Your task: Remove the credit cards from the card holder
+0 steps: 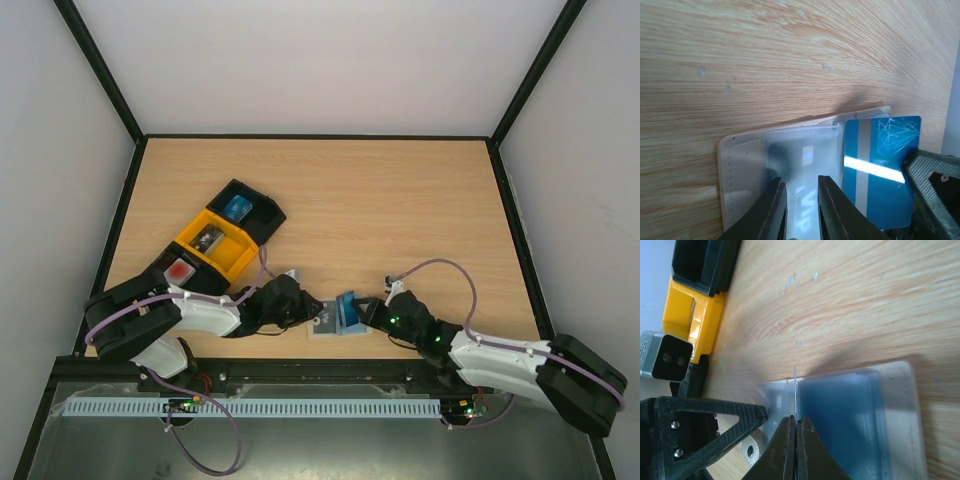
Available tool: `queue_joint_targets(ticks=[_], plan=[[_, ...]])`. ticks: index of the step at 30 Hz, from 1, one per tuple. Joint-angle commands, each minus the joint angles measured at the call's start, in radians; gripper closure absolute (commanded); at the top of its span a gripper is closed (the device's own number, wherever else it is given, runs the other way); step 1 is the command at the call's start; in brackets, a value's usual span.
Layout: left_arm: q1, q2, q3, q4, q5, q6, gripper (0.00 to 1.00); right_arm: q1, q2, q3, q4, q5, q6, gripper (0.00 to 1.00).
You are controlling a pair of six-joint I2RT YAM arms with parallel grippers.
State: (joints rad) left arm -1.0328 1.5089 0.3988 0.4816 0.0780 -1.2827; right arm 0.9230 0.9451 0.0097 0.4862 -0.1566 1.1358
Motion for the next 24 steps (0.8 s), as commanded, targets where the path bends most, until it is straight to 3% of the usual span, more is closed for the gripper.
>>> queue_joint_targets(ticks=[1, 6, 16, 24], plan=[[0.010, 0.000, 0.018, -0.159, -0.015, 0.044, 0.76, 0.001, -0.135, 0.021, -0.227, 0.114, -0.082, 0.98], [0.029, -0.052, 0.103, -0.250, -0.011, 0.081, 0.67, 0.000, -0.220, 0.059, -0.296, 0.131, -0.179, 0.98], [0.145, -0.260, 0.227, -0.410, 0.064, 0.138, 0.47, 0.001, -0.349, 0.129, -0.248, 0.184, -0.458, 0.98], [0.209, -0.507, 0.213, -0.409, 0.082, 0.054, 0.46, 0.004, -0.341, 0.176, -0.104, 0.119, -0.817, 0.98]])
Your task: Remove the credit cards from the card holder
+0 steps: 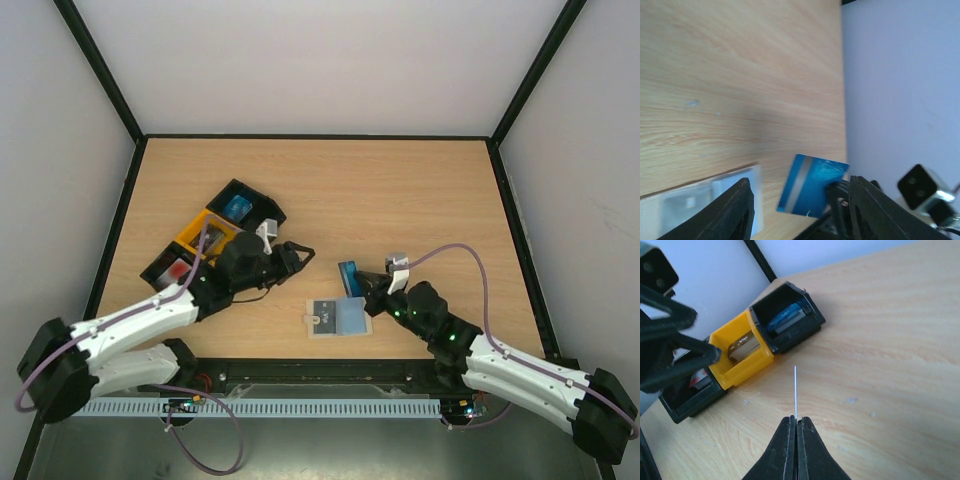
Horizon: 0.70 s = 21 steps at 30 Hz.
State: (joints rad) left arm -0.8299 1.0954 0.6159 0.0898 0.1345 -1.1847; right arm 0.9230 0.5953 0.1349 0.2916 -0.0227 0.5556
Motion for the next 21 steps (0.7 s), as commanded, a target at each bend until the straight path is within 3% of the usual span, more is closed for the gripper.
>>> queue_joint_targets(ticks=[1, 4, 9, 13, 21], plan=[[0.006, -0.125, -0.009, -0.014, 0.026, -0.059, 0.47, 0.005, 0.018, 0.061, 0.104, -0.026, -0.267, 0.98], [0.008, -0.182, -0.044, 0.024, 0.043, -0.124, 0.50, 0.023, 0.055, 0.096, 0.124, -0.038, -0.349, 0.98], [0.007, -0.237, -0.176, 0.228, 0.129, -0.297, 0.52, 0.098, 0.101, 0.141, 0.145, -0.008, -0.483, 0.98], [0.006, -0.227, -0.195, 0.264, 0.180, -0.362, 0.52, 0.153, 0.149, 0.176, 0.135, 0.036, -0.594, 0.98], [0.006, -0.205, -0.234, 0.377, 0.261, -0.455, 0.46, 0.201, 0.180, 0.160, 0.185, 0.010, -0.715, 0.98]])
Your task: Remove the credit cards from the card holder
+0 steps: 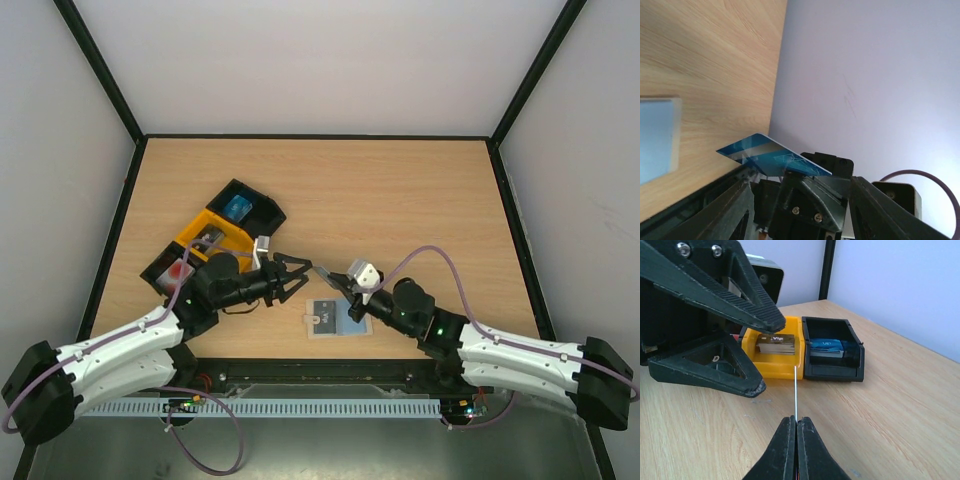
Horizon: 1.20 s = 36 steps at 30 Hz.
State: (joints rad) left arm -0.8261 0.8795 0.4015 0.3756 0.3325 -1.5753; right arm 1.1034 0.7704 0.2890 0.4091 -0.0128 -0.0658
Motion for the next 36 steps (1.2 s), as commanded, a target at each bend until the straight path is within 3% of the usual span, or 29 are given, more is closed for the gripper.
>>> queue_joint_targets(ticks=[1, 11, 17, 22, 31, 36], plan=[[0.002, 0.013, -0.020, 0.093, 0.066, -0.064, 0.46, 0.029, 0.008, 0.007, 0.067, 0.007, -0.106, 0.98], [0.001, 0.063, -0.032, 0.163, 0.118, -0.097, 0.48, 0.083, 0.039, 0.015, 0.062, 0.048, -0.212, 0.98], [0.001, 0.082, -0.052, 0.175, 0.131, -0.106, 0.52, 0.155, 0.058, 0.009, 0.079, 0.152, -0.288, 0.98], [-0.001, 0.075, -0.068, 0.167, 0.132, -0.104, 0.65, 0.171, 0.075, -0.005, 0.099, 0.180, -0.316, 0.98], [0.001, 0.057, -0.098, 0.189, 0.111, -0.099, 0.97, 0.182, 0.066, -0.033, 0.105, 0.183, -0.346, 0.98], [0.000, 0.059, -0.090, 0.212, 0.121, -0.077, 0.97, 0.182, 0.048, -0.023, 0.060, 0.188, -0.309, 0.90]])
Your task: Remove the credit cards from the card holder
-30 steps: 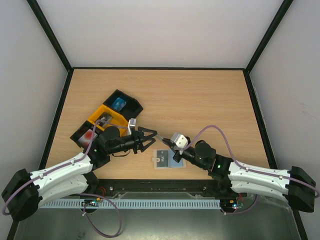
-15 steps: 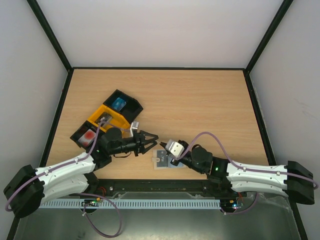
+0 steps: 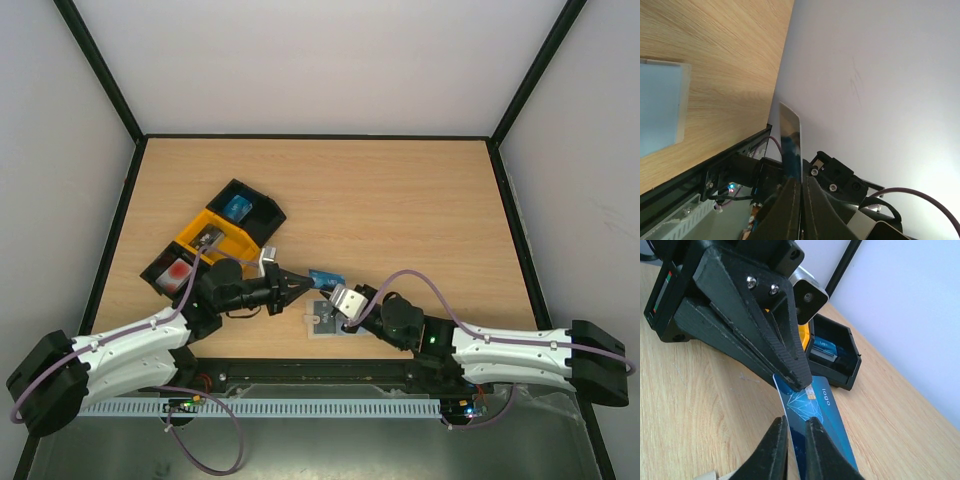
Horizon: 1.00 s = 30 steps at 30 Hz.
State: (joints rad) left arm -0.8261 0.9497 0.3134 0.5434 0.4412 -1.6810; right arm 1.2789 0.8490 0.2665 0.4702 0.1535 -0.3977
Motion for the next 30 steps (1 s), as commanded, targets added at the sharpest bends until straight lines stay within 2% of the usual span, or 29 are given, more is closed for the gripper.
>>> queue_joint_targets(ticks=[1, 6, 9, 10, 14, 23, 26, 30], plan=[[0.000, -0.011, 0.001, 0.050, 0.019, 0.032, 0.97, 0.006, -0.039, 0.001, -0.009, 0.020, 0.035, 0.86], [0.001, -0.035, 0.006, 0.021, -0.004, 0.074, 0.97, 0.007, -0.082, -0.007, -0.035, 0.002, 0.112, 0.69], [0.002, -0.063, 0.015, -0.054, -0.055, 0.118, 0.97, 0.007, -0.115, -0.009, -0.071, 0.009, 0.215, 0.54], [0.001, -0.088, 0.069, -0.233, -0.127, 0.208, 0.97, 0.007, -0.164, -0.020, -0.107, 0.051, 0.342, 0.30], [0.003, -0.124, 0.150, -0.426, -0.264, 0.310, 0.97, 0.006, -0.217, -0.020, -0.166, 0.045, 0.545, 0.01], [0.007, -0.149, 0.255, -0.604, -0.609, 0.455, 0.97, 0.006, -0.226, 0.032, -0.372, 0.265, 1.102, 0.02], [0.027, -0.137, 0.296, -0.653, -0.723, 0.504, 0.97, 0.005, -0.222, 0.028, -0.411, 0.304, 1.201, 0.02], [0.094, -0.104, 0.363, -0.732, -0.836, 0.570, 0.97, 0.006, -0.220, 0.001, -0.390, 0.301, 1.243, 0.02]])
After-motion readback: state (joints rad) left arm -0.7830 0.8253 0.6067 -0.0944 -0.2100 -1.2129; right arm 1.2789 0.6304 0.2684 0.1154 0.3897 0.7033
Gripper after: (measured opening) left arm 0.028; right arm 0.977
